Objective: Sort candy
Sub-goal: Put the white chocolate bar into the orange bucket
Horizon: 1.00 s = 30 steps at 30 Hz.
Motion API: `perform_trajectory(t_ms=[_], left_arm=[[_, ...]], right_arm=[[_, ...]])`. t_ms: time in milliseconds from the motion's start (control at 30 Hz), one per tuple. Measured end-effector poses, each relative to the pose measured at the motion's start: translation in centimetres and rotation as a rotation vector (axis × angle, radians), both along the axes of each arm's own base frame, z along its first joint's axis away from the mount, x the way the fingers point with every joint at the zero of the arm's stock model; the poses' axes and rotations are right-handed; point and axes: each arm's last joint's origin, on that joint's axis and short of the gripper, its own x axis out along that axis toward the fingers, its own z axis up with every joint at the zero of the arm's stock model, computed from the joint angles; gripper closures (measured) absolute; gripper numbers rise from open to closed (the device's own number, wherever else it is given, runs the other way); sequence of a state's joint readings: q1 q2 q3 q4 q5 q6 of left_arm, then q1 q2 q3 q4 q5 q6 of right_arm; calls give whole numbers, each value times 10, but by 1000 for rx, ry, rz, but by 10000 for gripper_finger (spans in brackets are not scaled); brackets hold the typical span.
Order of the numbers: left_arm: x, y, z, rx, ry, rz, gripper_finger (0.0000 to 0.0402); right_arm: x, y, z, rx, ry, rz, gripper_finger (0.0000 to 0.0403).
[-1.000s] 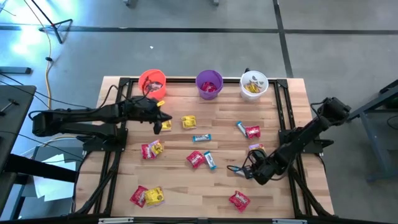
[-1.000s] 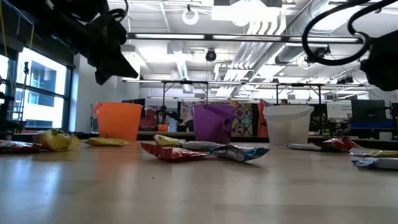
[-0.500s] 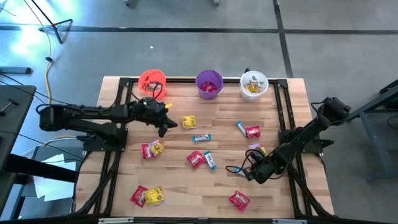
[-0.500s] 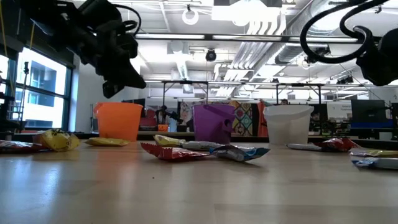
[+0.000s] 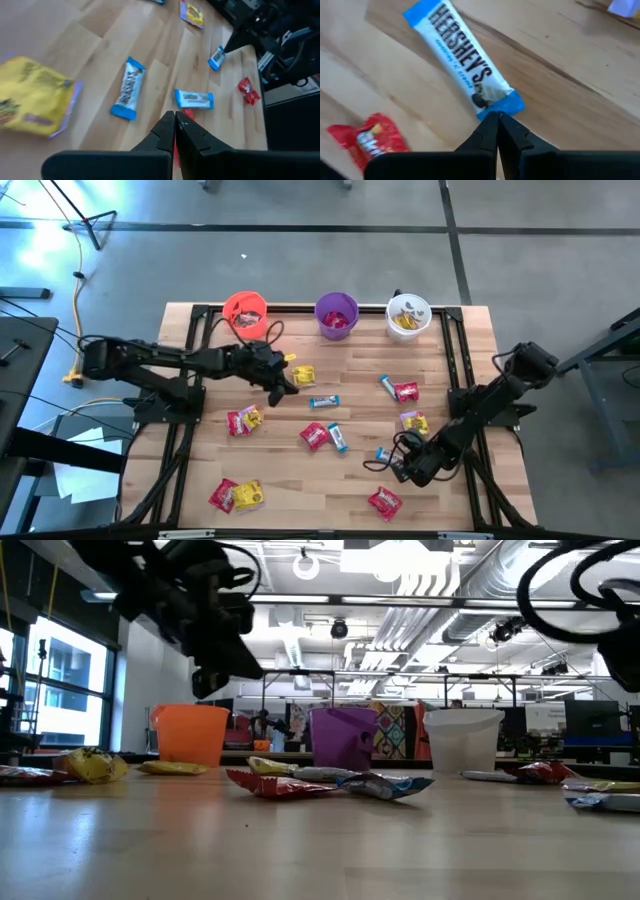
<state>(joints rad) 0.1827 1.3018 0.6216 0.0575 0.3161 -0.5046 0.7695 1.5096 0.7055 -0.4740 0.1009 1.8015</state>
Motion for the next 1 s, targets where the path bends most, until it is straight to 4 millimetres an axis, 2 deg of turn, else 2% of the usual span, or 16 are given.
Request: perform_trajectory(t_ms=[267, 467, 633, 800, 1000], left_arm=[[52, -12, 1, -123, 33, 8, 394], [103, -27, 1, -172, 23, -22, 353], [138, -36, -17, -325, 80, -90, 308], [162, -45, -34, -383, 129, -110, 277], [186, -54, -26, -355, 92, -104, 260]], right_arm=[[1, 4, -15, -59, 24, -18, 402], [3, 5, -19, -92, 6, -25, 402], [0, 7, -20, -121, -19, -25, 403], [-4, 10, -21, -133, -32, -33, 403], [-8, 13, -22, -142, -52, -71, 403]])
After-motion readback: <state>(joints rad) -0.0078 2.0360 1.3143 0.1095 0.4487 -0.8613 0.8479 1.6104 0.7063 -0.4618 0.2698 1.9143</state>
